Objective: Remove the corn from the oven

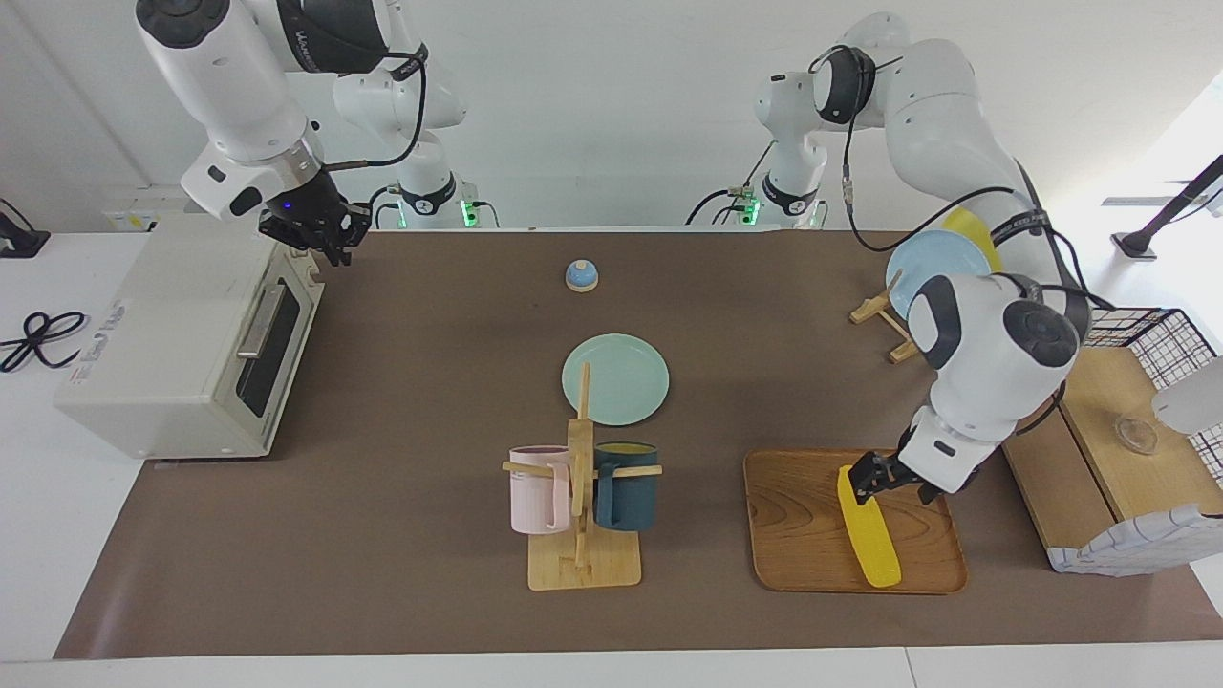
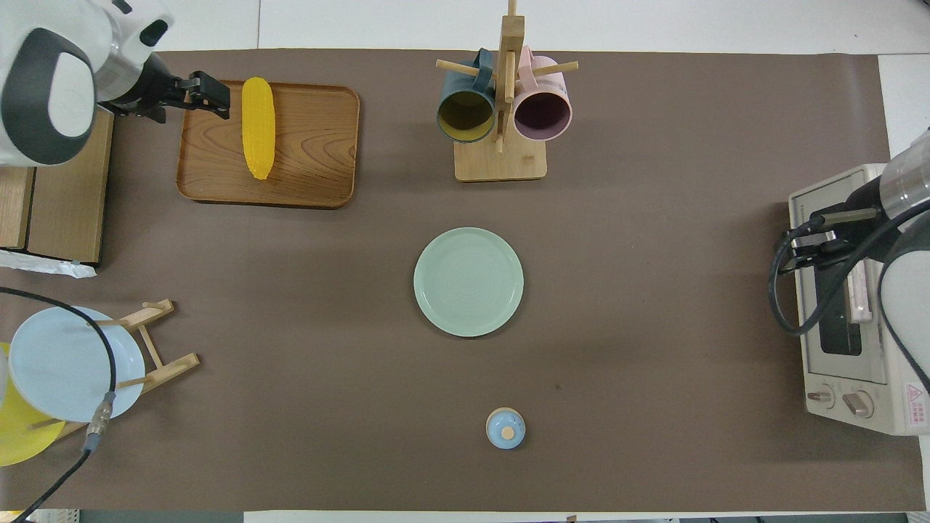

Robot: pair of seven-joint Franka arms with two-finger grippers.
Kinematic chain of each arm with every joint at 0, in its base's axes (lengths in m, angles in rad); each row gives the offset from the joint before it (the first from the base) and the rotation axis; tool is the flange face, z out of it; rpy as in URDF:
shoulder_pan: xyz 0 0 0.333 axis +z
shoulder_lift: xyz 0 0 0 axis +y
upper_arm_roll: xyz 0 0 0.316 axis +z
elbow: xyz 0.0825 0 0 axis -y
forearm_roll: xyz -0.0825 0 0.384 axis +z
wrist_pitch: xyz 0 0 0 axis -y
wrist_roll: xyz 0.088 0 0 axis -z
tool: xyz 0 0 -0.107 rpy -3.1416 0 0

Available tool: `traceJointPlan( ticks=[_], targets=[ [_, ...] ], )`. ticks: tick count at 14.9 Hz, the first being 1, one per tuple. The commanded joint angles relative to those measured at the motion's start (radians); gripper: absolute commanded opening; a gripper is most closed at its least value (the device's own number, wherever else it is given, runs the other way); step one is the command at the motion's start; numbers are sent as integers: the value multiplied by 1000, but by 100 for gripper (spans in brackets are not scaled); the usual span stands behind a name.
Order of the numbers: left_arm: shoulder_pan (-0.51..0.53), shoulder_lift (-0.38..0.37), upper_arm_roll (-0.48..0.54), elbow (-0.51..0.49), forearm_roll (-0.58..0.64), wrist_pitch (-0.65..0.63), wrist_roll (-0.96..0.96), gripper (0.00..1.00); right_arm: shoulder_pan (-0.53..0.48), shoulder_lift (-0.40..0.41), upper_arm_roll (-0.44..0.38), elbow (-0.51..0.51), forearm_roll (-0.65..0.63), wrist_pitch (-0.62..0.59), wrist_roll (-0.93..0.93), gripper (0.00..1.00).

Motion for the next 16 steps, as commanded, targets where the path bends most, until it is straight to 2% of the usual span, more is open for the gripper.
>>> traceJointPlan(
  ticks=[1, 7, 8, 11, 12, 16],
  targets=[
    [2, -159, 9, -82, 22, -135, -23, 100, 14, -2, -31, 4, 20, -7, 7, 100],
    [-1, -350, 11, -106, 25, -408, -34, 100, 55, 4, -66, 6, 15, -10, 5, 100],
    [-1, -383, 9, -140, 26, -419, -38, 100, 48, 3, -60, 6, 15, -12, 7, 100],
    [2, -544, 8, -344, 34, -410, -40, 100, 25, 3, -53, 6, 15, -9, 2, 100],
    [4, -568, 8, -376, 34, -410, -43, 100, 26, 3, -54, 4, 15, -10, 1, 100],
    [36, -568, -6, -383, 31, -352, -64, 100, 29, -6, -57, 4, 17, -20, 8, 100]
  ],
)
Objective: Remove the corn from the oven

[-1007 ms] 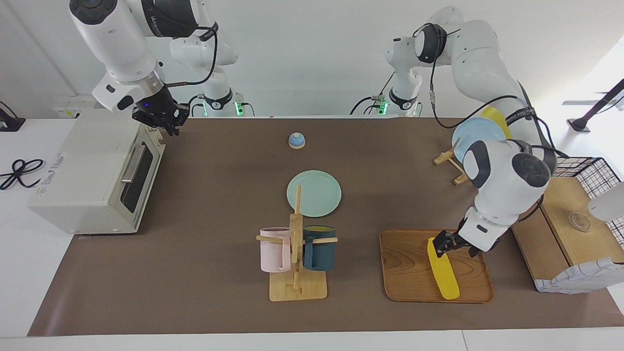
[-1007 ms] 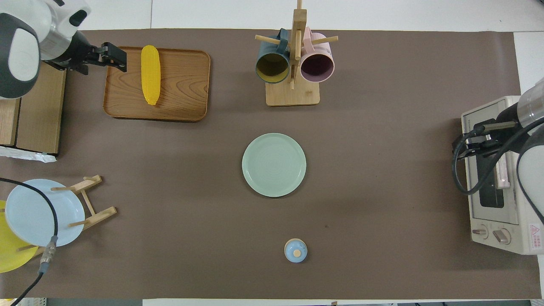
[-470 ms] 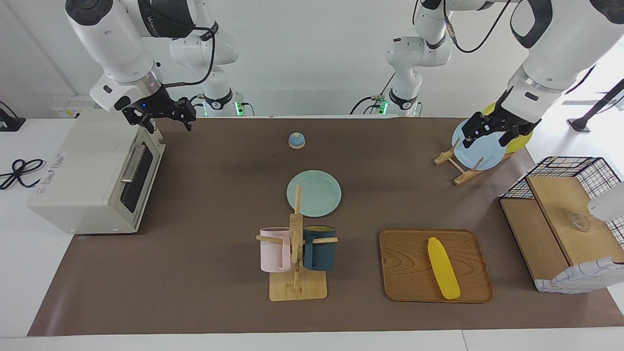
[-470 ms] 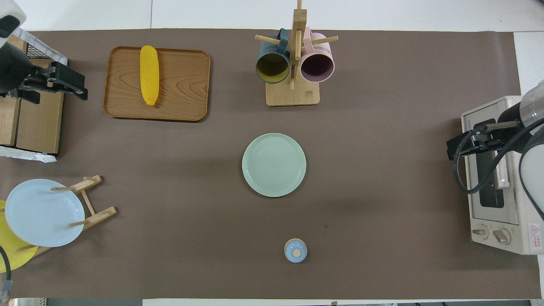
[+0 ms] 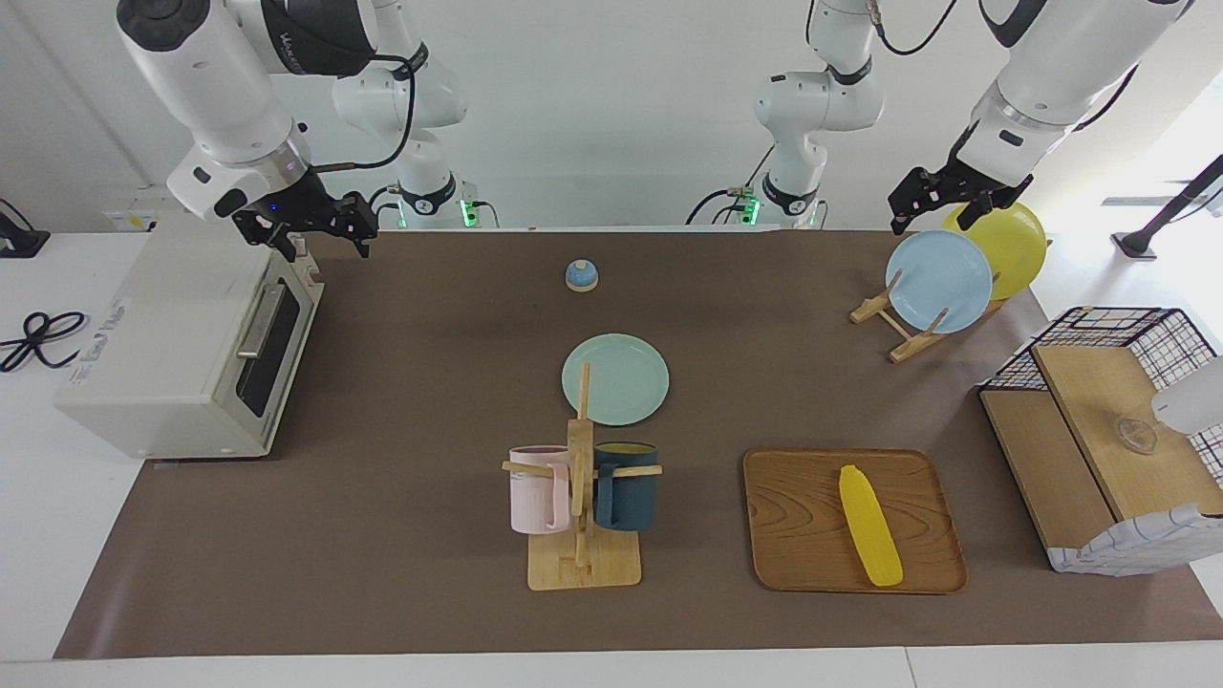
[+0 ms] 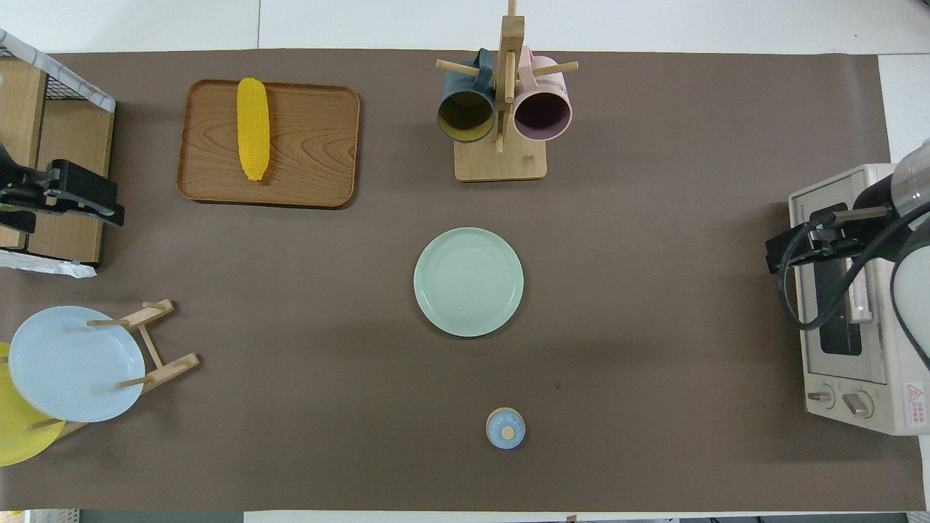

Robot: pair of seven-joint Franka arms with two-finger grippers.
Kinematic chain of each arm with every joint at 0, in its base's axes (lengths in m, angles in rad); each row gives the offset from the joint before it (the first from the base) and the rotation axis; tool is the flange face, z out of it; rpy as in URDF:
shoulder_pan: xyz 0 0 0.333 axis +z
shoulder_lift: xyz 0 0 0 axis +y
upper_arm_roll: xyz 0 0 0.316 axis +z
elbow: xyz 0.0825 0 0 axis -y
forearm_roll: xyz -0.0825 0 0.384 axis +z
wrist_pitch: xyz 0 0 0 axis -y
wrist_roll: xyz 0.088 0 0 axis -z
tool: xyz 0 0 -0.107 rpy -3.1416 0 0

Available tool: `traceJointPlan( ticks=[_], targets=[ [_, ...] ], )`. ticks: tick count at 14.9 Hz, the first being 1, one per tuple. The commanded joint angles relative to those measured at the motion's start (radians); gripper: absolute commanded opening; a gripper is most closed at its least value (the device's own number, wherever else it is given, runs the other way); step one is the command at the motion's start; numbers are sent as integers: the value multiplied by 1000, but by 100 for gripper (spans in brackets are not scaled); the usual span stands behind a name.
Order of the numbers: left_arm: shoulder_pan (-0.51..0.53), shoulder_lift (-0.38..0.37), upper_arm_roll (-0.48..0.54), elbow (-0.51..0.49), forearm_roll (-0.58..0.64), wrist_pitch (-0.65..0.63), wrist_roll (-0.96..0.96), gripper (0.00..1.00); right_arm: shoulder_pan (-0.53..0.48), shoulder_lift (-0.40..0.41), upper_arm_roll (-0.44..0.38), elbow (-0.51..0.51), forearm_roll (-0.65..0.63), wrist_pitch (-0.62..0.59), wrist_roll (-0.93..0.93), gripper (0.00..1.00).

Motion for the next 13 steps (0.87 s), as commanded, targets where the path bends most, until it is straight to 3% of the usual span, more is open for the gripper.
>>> traceJointPlan(
  ticks=[1, 7, 13],
  targets=[
    [34, -22, -21, -48, 14, 84, -11, 100, -8, -7, 0, 4, 17, -17, 8, 100],
    [37, -13, -21, -91, 14, 170, -2, 100, -9, -10, -7, -2, 18, -19, 5, 100],
    [34, -13, -22, -86, 17, 163, -2, 100, -28, -9, -10, 1, 18, -9, 7, 100]
  ],
)
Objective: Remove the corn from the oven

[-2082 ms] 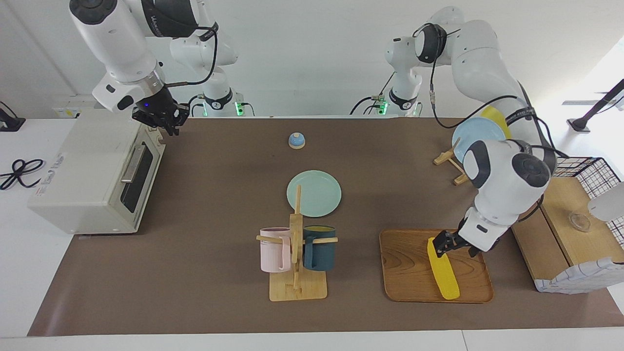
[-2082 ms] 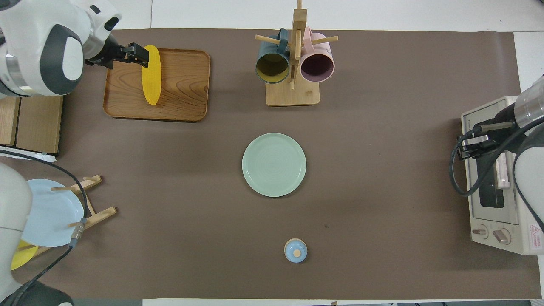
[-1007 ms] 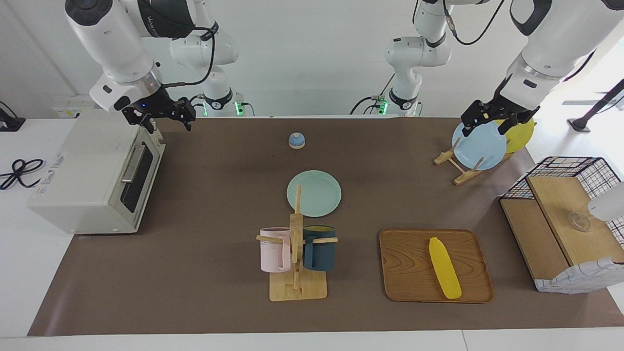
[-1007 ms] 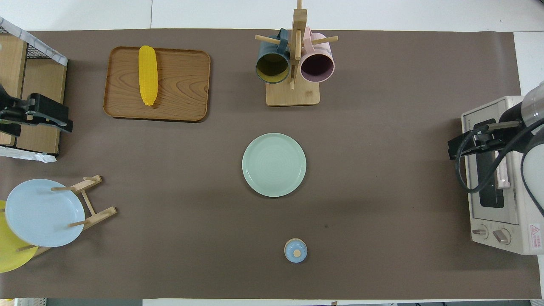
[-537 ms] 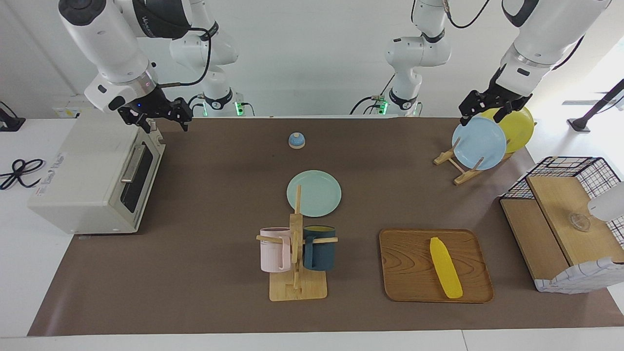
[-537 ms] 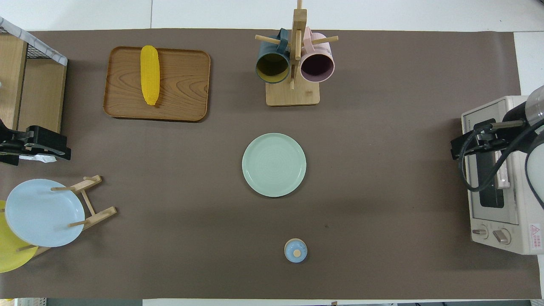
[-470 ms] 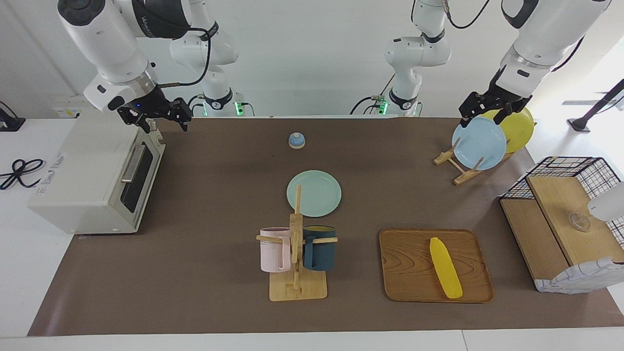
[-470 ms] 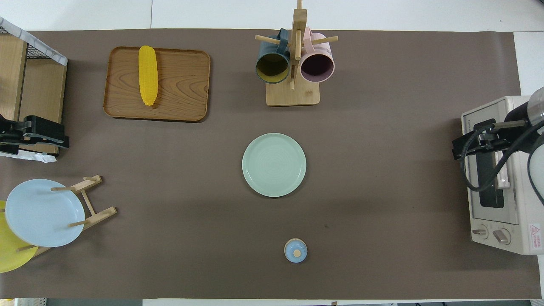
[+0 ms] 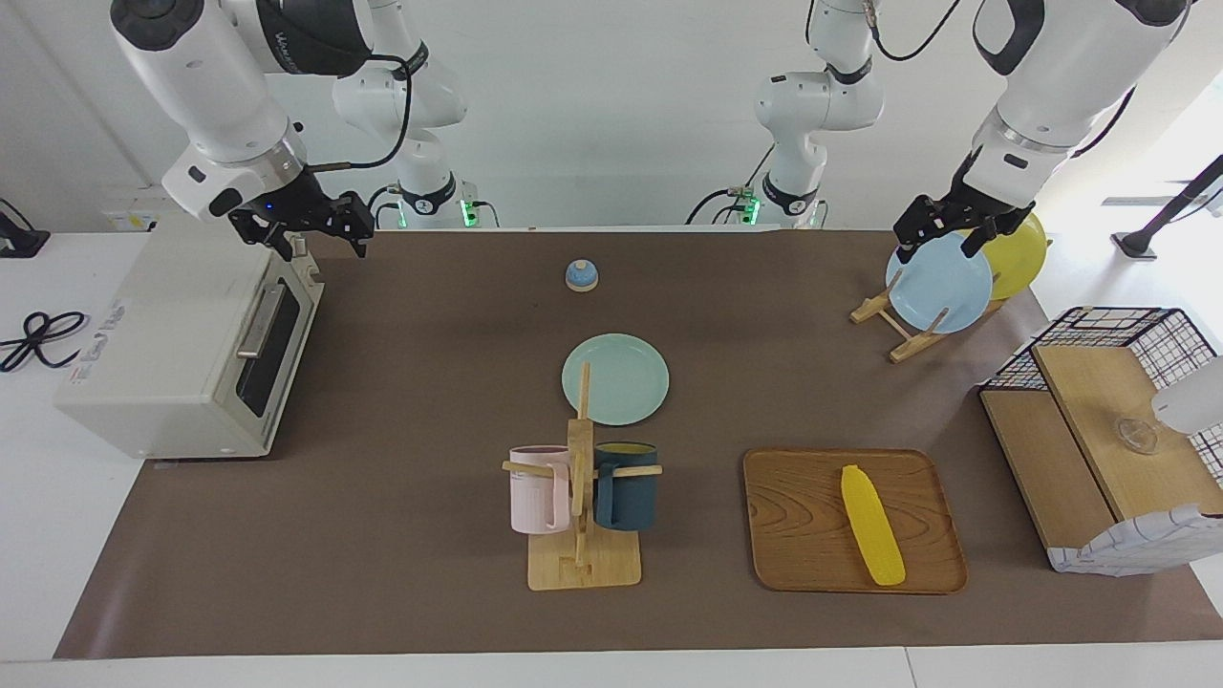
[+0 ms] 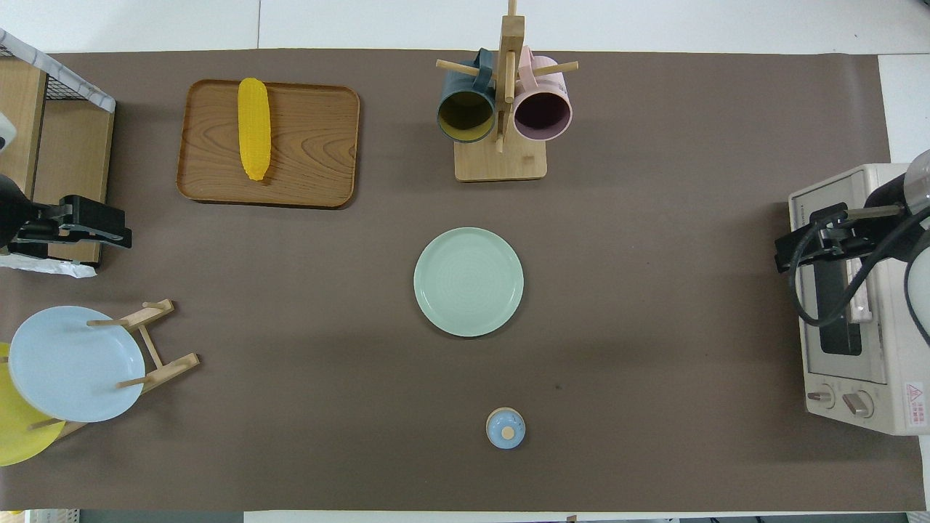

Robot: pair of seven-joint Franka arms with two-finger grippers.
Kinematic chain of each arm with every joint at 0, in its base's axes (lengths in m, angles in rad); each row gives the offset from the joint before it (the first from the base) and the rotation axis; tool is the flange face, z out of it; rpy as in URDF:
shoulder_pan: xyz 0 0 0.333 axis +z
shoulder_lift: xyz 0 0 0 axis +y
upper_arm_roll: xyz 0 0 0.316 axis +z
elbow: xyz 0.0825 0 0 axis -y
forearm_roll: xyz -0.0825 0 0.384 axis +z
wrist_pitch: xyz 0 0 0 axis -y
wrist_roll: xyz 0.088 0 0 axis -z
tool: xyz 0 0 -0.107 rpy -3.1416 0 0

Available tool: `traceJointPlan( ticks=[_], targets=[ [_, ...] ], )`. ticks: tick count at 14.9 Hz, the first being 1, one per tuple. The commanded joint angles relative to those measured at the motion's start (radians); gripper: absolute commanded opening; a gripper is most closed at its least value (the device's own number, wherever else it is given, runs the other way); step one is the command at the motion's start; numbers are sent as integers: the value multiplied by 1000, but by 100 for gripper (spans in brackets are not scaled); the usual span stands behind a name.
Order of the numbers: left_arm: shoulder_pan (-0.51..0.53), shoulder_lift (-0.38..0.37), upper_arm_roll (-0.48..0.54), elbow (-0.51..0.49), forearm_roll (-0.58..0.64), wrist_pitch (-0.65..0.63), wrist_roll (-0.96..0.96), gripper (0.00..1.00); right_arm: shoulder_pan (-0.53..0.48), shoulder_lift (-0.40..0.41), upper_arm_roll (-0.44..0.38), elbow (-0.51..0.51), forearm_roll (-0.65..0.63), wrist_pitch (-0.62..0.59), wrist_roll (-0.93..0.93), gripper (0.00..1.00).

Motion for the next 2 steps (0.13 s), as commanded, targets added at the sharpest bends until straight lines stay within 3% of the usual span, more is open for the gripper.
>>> traceJointPlan(
  ticks=[1, 2],
  targets=[
    [14, -16, -14, -16, 17, 12, -2, 100, -27, -8, -1, 1, 18, -7, 5, 100],
    [11, -15, -14, -16, 17, 12, -2, 100, -27, -8, -1, 1, 18, -6, 7, 100]
  ],
)
